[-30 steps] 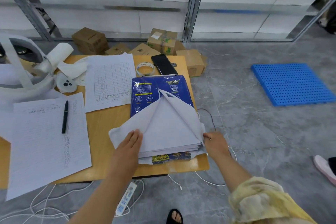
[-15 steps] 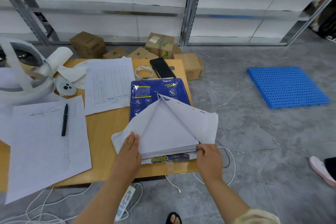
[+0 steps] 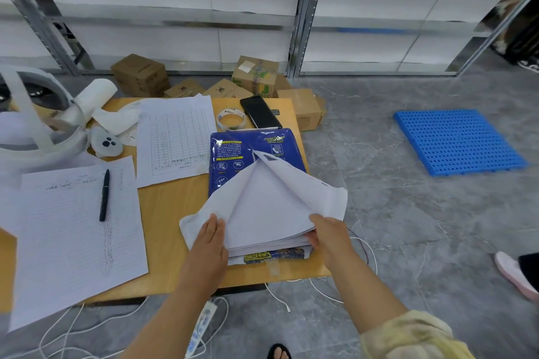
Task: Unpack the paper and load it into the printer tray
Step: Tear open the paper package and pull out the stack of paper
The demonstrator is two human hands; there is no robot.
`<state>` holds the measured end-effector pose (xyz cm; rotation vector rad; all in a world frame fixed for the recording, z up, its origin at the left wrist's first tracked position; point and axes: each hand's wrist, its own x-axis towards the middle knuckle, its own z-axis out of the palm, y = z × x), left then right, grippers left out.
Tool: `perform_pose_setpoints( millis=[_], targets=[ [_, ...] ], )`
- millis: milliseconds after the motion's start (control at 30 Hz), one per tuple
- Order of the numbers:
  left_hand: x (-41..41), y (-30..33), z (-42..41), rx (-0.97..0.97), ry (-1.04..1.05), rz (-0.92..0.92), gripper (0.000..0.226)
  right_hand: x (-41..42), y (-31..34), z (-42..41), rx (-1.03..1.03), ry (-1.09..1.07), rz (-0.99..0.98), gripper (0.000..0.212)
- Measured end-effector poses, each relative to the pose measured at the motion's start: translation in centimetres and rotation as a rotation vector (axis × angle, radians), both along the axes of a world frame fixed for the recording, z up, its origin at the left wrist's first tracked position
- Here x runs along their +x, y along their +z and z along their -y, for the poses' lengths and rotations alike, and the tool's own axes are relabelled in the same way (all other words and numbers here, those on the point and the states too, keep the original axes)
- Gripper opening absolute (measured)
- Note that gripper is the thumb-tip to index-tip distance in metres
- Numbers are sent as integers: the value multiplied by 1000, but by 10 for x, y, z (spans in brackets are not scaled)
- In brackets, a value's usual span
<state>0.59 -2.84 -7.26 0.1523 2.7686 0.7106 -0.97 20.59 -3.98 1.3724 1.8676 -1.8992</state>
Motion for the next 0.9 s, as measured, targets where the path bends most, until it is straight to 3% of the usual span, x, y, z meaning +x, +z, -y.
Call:
perform_pose_setpoints(
  millis=[100,200,533,667,900],
  targets=[
    [-1,0,1,2,-11,4,56,-10,8,-2,-395,-143,-39,28],
    [-2,0,3,9,-6,8,56,-17,8,-1,-483,-117,-16,23],
    [-5,16,4,81,69,125,49,-21,13,2,-328,126,28,39],
    [-5,32,5,167,165,164,22,-11,23,0,-328,160,21,39],
    [12,60,3,188,269,217,33,19,45,-4,-299,197,40,36]
  ],
)
